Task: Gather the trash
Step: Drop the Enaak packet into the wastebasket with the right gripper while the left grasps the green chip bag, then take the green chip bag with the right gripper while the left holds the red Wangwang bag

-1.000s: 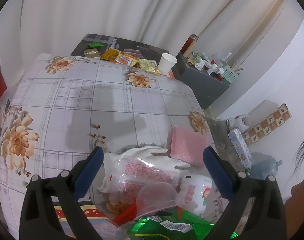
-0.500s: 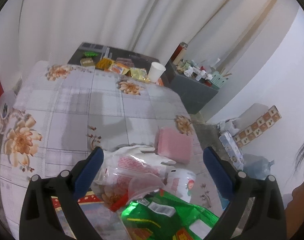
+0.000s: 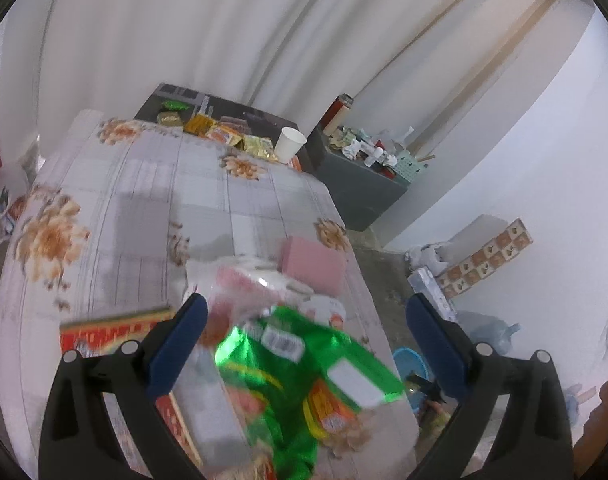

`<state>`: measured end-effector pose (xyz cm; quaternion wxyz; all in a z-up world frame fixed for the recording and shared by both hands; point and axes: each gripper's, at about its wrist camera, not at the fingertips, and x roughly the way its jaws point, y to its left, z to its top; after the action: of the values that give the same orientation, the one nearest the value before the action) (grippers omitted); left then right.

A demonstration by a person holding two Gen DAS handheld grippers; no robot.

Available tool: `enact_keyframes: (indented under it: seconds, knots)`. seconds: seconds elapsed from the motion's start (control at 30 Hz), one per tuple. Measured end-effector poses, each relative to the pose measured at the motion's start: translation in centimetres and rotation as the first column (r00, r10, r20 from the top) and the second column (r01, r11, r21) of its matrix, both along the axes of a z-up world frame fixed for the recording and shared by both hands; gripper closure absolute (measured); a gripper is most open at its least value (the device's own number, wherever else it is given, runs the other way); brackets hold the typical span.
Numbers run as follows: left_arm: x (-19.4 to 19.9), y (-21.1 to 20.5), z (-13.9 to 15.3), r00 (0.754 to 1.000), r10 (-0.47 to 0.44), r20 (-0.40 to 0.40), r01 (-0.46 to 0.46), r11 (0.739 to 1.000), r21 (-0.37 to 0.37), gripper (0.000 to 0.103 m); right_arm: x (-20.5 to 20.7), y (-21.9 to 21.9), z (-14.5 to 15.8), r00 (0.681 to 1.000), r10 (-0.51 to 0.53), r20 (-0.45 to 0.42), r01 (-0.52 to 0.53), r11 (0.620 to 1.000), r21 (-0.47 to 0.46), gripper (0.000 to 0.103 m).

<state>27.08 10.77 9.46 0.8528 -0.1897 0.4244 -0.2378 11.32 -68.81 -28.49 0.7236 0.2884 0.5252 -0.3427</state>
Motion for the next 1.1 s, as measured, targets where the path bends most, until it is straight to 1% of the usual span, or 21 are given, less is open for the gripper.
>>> enact_keyframes:
  seconds: [0.07, 0.1, 0.13, 0.23, 0.27, 0.33, 0.4, 0.5, 0.63, 0.73, 0.77, 0.83, 0.9, 1.03, 1.1]
  knots:
    - [-1.8, 1.1, 0.4, 1.000, 0.011, -0.008, -0.011, 1.000, -0.017, 0.006, 0.2, -0.2, 0.3, 1.000, -0.021, -0.001, 0.021, 1.000, -0.021, 0.019]
    - [-2.4, 1.3, 0.6, 1.000, 0.015, -0.007, -0.015, 1.000, -0.018, 0.006, -0.3, -0.3, 1.0, 0.999, -0.035, 0.002, 0.035, 0.999, -0.032, 0.019]
    - [-3.2, 1.8, 0.8, 1.000, 0.020, -0.004, -0.020, 1.000, -0.022, 0.006, -0.8, -0.2, 1.5, 0.999, -0.041, 0.011, 0.041, 0.999, -0.032, 0.016]
    - [-5.3, 3.2, 1.6, 0.999, 0.028, 0.019, -0.028, 0.999, -0.031, 0.006, -1.4, 0.9, 3.2, 0.995, -0.054, 0.082, 0.056, 0.998, -0.022, 0.014]
    - [-6.1, 3.7, 1.9, 0.999, 0.031, 0.029, -0.030, 0.999, -0.035, 0.006, -1.6, 1.2, 4.1, 0.992, -0.062, 0.110, 0.063, 0.998, -0.008, 0.012]
    - [-7.1, 4.4, 2.1, 0.999, 0.032, 0.038, -0.031, 0.999, -0.044, 0.006, -2.9, 2.0, 5.4, 0.985, -0.087, 0.149, 0.086, 0.996, 0.016, 0.011]
    - [-8.0, 5.0, 2.3, 0.999, 0.029, 0.041, -0.027, 0.998, -0.049, 0.006, -4.0, 2.0, 6.6, 0.971, -0.128, 0.201, 0.122, 0.992, 0.042, 0.010]
    - [-9.2, 5.7, 2.5, 0.998, 0.024, 0.053, -0.022, 0.999, -0.048, 0.006, -4.2, 2.2, 7.9, 0.954, -0.157, 0.256, 0.135, 0.986, 0.100, 0.009]
    - [-10.6, 6.7, 2.5, 0.997, 0.032, 0.069, -0.029, 0.999, -0.046, 0.006, -4.6, 2.2, 8.6, 0.936, -0.194, 0.295, 0.159, 0.978, 0.138, 0.008]
    - [-11.0, 7.3, 2.1, 0.997, 0.044, 0.059, -0.041, 0.998, -0.044, 0.006, -5.2, 1.8, 9.0, 0.907, -0.238, 0.347, 0.184, 0.966, 0.182, 0.008]
    - [-11.1, 7.4, 2.0, 0.997, 0.048, 0.053, -0.046, 0.998, -0.046, 0.006, -5.2, 1.8, 9.1, 0.902, -0.249, 0.353, 0.192, 0.963, 0.190, 0.008]
    - [-11.0, 7.7, 1.8, 0.997, 0.058, 0.048, -0.056, 0.997, -0.052, 0.006, -5.1, 2.0, 9.3, 0.908, -0.243, 0.342, 0.186, 0.964, 0.190, 0.008]
    - [-11.0, 7.9, 1.8, 0.997, 0.062, 0.051, -0.059, 0.997, -0.058, 0.006, -5.1, 2.8, 10.0, 0.918, -0.214, 0.333, 0.164, 0.971, 0.171, 0.008]
    - [-11.3, 8.0, 1.5, 0.995, 0.072, 0.069, -0.070, 0.997, -0.030, 0.006, -5.7, 5.8, 12.0, 0.915, -0.144, 0.378, 0.088, 0.983, 0.161, 0.008]
    - [-11.6, 8.3, 1.1, 0.994, 0.079, 0.082, -0.080, 0.997, 0.003, 0.006, -6.4, 8.9, 14.2, 0.904, -0.079, 0.420, 0.021, 0.990, 0.141, 0.008]
